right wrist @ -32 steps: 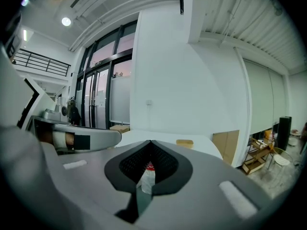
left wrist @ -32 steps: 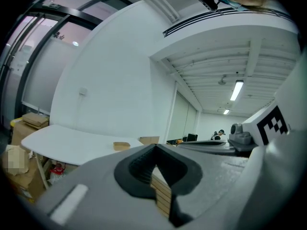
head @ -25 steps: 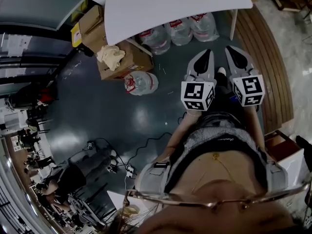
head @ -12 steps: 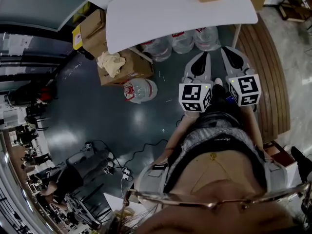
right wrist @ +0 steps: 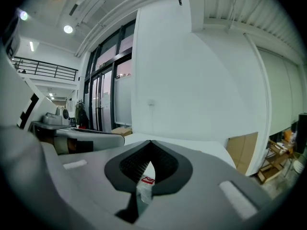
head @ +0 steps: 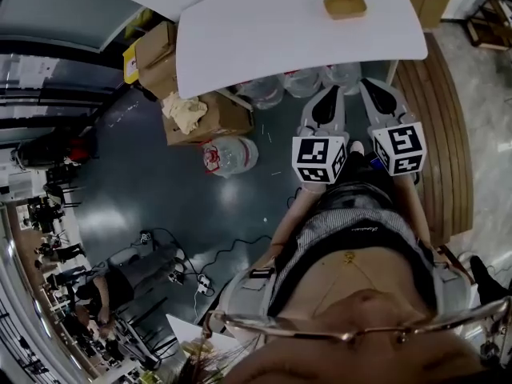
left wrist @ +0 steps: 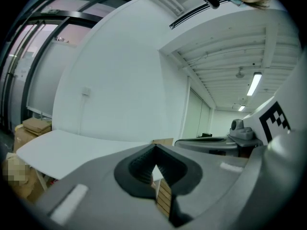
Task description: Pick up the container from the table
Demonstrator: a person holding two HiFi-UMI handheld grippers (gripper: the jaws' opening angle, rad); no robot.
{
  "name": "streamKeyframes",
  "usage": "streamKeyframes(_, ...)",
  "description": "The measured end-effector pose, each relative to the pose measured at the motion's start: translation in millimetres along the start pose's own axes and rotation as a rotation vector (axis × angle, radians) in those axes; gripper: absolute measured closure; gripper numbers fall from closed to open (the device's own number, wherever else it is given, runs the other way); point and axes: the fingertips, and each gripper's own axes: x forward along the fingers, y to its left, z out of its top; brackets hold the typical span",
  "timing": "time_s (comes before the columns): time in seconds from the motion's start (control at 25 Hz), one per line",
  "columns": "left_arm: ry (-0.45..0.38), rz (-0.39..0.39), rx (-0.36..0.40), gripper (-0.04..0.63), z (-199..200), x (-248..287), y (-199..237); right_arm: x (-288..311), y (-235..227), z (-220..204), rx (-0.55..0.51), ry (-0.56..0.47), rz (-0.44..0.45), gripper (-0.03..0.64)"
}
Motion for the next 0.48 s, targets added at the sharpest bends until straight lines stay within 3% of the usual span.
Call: streamKeyframes(0.48,-0.035,0.038,-0.014,0.595,13.4,46.8,1.6,27.8,-41.4,10.8,-0.015,-0.035,0.048,0.59)
